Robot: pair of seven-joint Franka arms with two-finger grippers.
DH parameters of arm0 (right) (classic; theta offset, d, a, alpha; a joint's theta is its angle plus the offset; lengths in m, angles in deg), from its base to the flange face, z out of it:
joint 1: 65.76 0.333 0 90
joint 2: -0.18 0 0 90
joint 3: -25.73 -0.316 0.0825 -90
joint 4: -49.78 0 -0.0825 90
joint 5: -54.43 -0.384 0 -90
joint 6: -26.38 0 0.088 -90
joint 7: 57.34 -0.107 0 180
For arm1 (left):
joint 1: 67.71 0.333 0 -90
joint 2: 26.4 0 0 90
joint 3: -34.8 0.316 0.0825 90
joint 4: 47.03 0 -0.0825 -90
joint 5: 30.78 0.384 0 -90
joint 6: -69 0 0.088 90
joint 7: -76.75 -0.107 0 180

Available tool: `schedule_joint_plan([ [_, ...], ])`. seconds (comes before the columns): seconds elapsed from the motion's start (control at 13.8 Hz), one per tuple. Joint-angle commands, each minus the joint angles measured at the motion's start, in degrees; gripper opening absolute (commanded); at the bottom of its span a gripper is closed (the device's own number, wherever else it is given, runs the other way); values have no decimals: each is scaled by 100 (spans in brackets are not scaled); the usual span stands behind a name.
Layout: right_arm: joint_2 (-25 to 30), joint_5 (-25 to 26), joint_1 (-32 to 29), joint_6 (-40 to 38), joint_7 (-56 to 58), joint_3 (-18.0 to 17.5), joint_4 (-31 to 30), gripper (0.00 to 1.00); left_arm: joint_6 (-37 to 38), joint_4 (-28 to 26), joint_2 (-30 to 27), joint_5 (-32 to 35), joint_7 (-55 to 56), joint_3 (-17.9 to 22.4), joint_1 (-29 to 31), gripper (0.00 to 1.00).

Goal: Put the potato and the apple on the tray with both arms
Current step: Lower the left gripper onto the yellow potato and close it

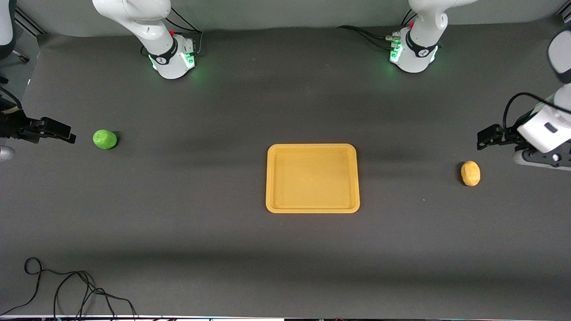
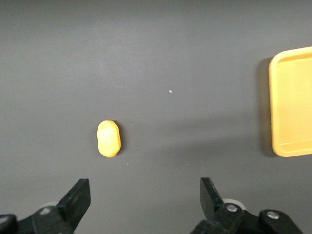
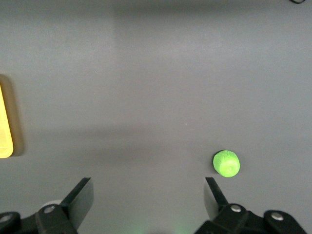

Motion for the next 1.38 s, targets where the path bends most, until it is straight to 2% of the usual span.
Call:
schedule_joint_plan([
  [0.0,-36,-14,-1,-8,15,-11,53,100,-848,-974,-50,12,-799,-2,467,100],
  [0.29,60,39,-53,299,41,76,-289,100,-1963,-1309,722,39,-899,-2,644,98],
  [0.51,279,39,-27,659,820,716,-807,100,-2528,-1301,1373,56,-829,24,802,98],
  [0.65,709,39,-10,932,1270,1200,-1447,100,-2931,-1344,1707,327,-829,77,933,98],
  [0.8,1349,109,-1,1352,1683,1639,-2342,100,-3265,-1345,1989,364,-829,112,961,98],
  [0.94,2026,389,-1,1678,1747,1878,-3239,100,-3547,-1345,2244,364,-829,156,952,97],
  [1.09,2537,627,-9,1820,1755,1940,-3883,100,-3697,-1345,2472,364,-837,156,961,95],
  [1.16,2609,759,-10,1820,1773,2045,-4007,100,-3707,-1345,2534,364,-846,165,961,85],
  [1.23,2609,803,25,1820,1877,2185,-4052,100,-3663,-1345,2526,364,-855,165,961,62],
  [1.3,2601,804,26,1873,1939,2230,-4113,100,-3602,-1336,2483,364,-829,165,935,45],
])
